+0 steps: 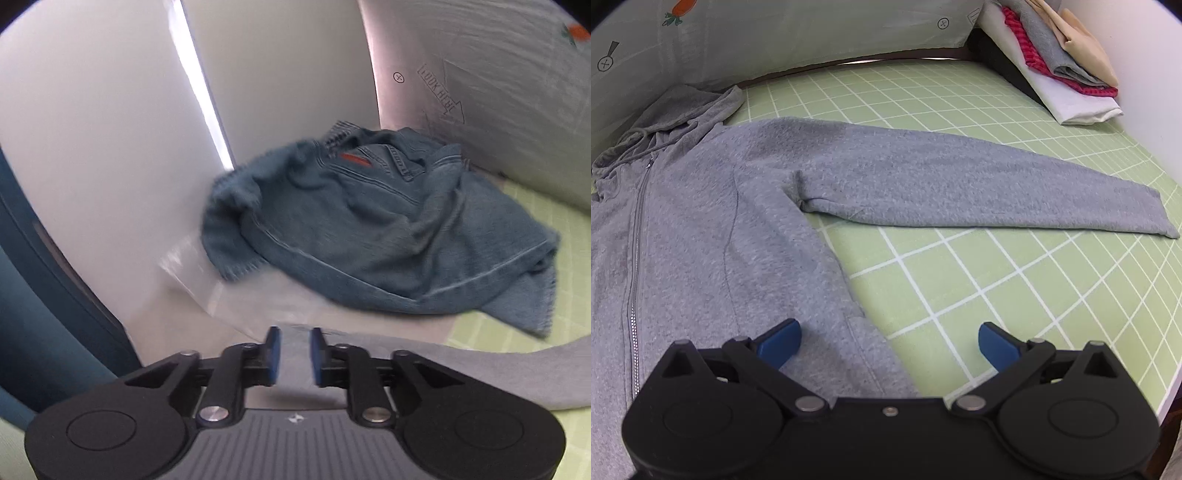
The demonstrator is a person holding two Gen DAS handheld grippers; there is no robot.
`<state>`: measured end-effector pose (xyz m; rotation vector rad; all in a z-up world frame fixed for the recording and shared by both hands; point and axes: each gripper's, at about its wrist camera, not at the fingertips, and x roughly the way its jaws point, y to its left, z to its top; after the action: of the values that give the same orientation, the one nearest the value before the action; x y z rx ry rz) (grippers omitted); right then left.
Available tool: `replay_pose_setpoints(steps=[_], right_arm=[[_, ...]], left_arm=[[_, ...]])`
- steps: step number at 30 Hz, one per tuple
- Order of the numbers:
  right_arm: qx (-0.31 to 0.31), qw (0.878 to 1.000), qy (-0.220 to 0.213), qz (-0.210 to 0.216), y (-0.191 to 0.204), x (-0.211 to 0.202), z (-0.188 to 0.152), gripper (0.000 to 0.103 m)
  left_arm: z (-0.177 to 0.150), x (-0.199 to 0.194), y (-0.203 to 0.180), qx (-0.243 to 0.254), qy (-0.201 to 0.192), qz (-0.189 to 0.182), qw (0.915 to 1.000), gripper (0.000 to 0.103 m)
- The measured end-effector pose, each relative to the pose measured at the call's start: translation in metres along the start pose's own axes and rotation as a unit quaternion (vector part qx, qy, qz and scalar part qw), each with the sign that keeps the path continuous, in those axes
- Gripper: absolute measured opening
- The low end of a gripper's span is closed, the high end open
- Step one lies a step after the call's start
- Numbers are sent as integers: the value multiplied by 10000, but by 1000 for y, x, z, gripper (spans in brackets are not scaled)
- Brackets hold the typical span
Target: Fold clothes
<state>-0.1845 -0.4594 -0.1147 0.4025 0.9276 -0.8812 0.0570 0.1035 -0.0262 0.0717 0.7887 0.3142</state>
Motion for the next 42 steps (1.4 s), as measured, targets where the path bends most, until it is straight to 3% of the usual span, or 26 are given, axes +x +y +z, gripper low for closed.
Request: replay_pose_setpoints(steps=[1,4,7,12,19,23,26,28,30,32,34,37,42], right_arm=[[-24,10000,-8,-12,0,0,0,103],[-46,10000,-28,-64,2,-1,-1,103],[-100,9998,-34,-140,5,-2,0,103],[-336,9989,-55,-331,14,-4,2,103],[-198,9989,-107,-399,14,-3,1,103],[-72,9991,-120,-408,14,-3,0,103],[-26,9989,-125,-457,15,-3,-1,103],[14,9987,-126,-502,16,-3,-1,103],[38,9984,-136,-553,18,-4,-2,103],[29,9981,-160,-595,19,-4,-2,103],[-9,9979,-197,-618,21,-5,-3,103],[-21,9980,-231,-596,20,-5,-3,103],[-12,9987,-242,-455,16,-4,-3,103]], left_arm=[[-2,-1,0,-217,79,-179,9996,40],[-6,-3,-11,-584,215,-750,9952,56],[-8,0,-35,-439,379,-1150,9917,76],[-10,24,-72,-307,727,-1227,9893,85],[0,69,-92,-753,1303,-1205,9812,88],[3,89,-99,-777,1610,-869,9800,88],[-1,95,-96,-1083,1764,-688,9759,88],[-2,92,-96,-1117,1661,-560,9782,81],[-3,89,-95,-1093,1543,-501,9807,61],[-1,87,-94,-1086,1447,-575,9818,21],[2,87,-91,-1136,1408,-691,9811,4],[11,79,-84,-1281,1111,-966,9808,3],[31,27,-67,-1453,24,-1611,9762,3]])
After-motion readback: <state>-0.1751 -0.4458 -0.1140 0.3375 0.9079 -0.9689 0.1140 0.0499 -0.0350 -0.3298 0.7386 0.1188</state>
